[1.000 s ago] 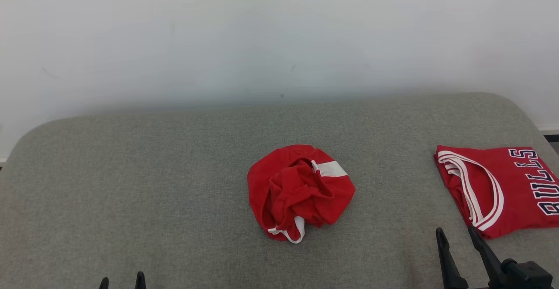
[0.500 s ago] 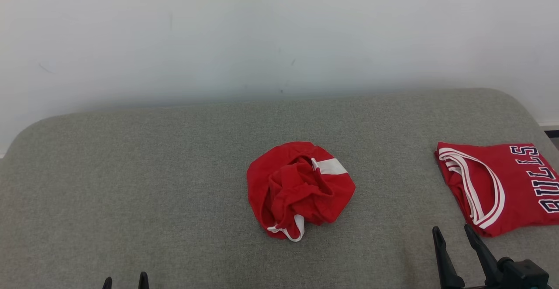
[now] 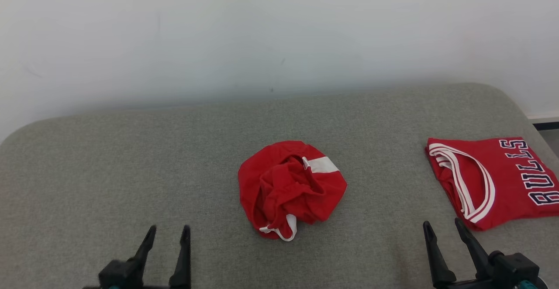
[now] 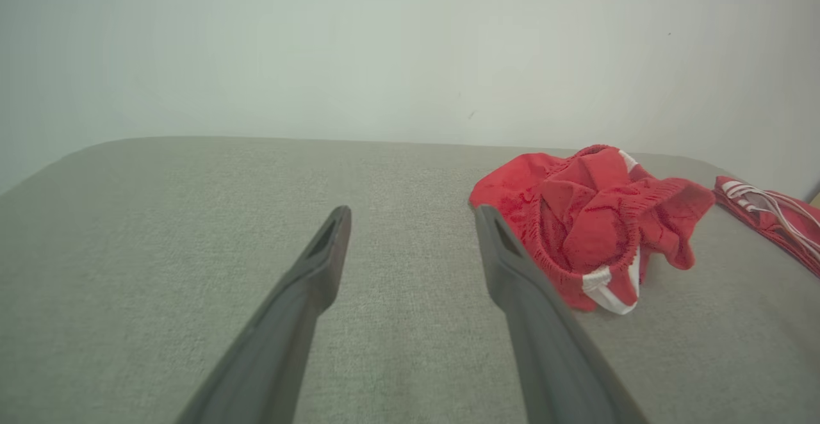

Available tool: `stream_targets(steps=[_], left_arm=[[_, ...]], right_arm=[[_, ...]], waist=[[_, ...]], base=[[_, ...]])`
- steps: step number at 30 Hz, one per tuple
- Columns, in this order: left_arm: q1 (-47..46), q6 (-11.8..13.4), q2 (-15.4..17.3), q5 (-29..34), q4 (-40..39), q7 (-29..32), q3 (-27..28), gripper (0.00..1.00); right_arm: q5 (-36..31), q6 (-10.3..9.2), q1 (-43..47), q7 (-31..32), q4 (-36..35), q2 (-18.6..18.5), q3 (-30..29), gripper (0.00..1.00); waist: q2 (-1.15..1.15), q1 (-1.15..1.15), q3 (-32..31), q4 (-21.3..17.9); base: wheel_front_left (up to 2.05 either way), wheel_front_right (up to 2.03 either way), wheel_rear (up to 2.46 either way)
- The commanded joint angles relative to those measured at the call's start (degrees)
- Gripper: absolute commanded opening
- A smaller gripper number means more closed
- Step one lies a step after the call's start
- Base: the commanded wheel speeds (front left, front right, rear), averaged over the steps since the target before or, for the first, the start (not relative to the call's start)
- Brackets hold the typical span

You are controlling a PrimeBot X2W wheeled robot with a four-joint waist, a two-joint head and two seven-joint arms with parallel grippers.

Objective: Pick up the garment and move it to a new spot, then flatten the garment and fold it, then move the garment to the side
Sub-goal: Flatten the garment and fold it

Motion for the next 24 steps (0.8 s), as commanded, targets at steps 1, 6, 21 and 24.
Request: stream_targets(steps=[1, 6, 21, 24], left_arm=[[-3.1, 0.1, 0.4, -0.5, 0.3, 1.9, -1.8, 1.0], [-13.9, 0.1, 0.4, -2.0, 3.4, 10.2, -6.8, 1.0], [-29.6, 5.0, -1.8, -10.4, 15.9, 27.1, -12.9, 1.0], [-31.0, 7.9, -1.8, -12.4, 18.0, 28.5, -13.7, 1.0]], right_arm=[[0.2, -0.14, -0.7, 0.0, -0.1, 0.0, 0.3, 1.0], [0.3, -0.14, -1.1, 0.3, -0.1, 0.0, 1.1, 1.0], [1.2, -0.14, -3.8, -0.2, 0.7, 0.0, 4.6, 1.0], [1.5, -0.14, -4.2, -0.6, 1.1, 0.0, 4.9, 1.0]], waist=[[0.0, 0.0, 0.5, -1.5], [0.0, 0.0, 1.6, -5.5], [0.0, 0.0, 5.2, -19.1], [0.0, 0.0, 5.8, -20.5]], base=[[0.0, 0.0, 0.0], [0.0, 0.0, 0.0], [0.0, 0.0, 0.0], [0.0, 0.0, 0.0]])
